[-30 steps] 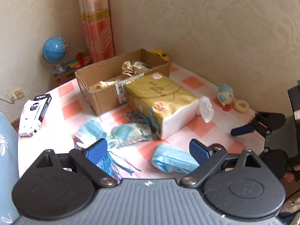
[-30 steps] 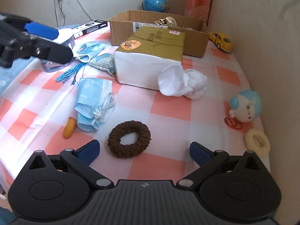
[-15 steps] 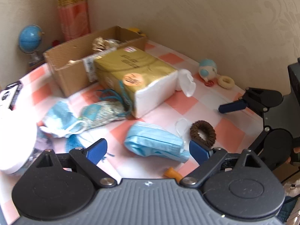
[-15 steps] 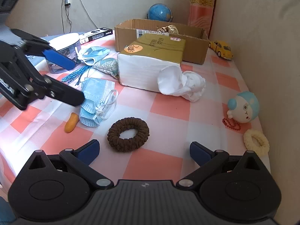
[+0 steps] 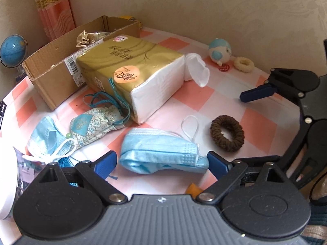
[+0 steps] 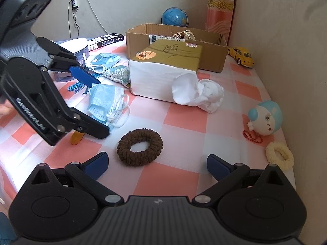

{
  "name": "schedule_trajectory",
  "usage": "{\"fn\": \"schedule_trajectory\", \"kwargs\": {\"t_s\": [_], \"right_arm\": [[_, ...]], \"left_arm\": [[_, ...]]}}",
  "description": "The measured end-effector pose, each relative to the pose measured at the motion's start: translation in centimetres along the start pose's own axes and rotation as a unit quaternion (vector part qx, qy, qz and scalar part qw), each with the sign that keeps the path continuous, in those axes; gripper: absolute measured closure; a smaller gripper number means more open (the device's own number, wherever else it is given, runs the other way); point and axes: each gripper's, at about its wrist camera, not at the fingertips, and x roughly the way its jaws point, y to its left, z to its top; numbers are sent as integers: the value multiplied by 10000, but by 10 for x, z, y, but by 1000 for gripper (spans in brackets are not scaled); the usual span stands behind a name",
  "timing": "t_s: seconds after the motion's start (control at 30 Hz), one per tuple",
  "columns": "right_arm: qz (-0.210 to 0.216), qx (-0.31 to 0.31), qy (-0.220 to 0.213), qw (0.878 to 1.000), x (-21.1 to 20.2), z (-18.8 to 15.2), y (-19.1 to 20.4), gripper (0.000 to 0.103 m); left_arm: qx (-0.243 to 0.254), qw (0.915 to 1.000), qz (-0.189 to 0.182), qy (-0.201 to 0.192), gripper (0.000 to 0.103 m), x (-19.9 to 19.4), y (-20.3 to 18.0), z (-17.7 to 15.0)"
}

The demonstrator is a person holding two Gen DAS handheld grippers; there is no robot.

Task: Organize soft objects
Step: 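Close the left gripper on the blue face mask while the right gripper reaches the brown hair tie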

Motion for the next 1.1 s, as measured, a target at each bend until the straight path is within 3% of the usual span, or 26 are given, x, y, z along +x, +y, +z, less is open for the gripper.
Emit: {"fn": "schedule_trajectory", "kwargs": {"t_s": [0.23, 0.47, 0.8, 0.9, 1.1], "right_arm": [[-26, 22, -46, 10000, 0, -1, 1, 0], [-47, 46, -1, 10000, 1, 1, 1, 0], [-110, -102, 36, 9999, 9, 10, 7, 0], [-123, -202, 26, 9997, 9, 14, 10, 4], [65, -156, 112, 9998, 5, 15, 12, 25]], "left_arm": [[-57, 10000, -27, -13, 12, 9, 3, 5], [-69, 10000, -35, -58, 25, 3, 0, 3], [-242, 9996, 137, -104, 26, -5, 12, -4], [-285, 9994, 133, -120, 26, -6, 15, -5], [-274, 9995, 93, -152, 26, -7, 16, -5]]}}
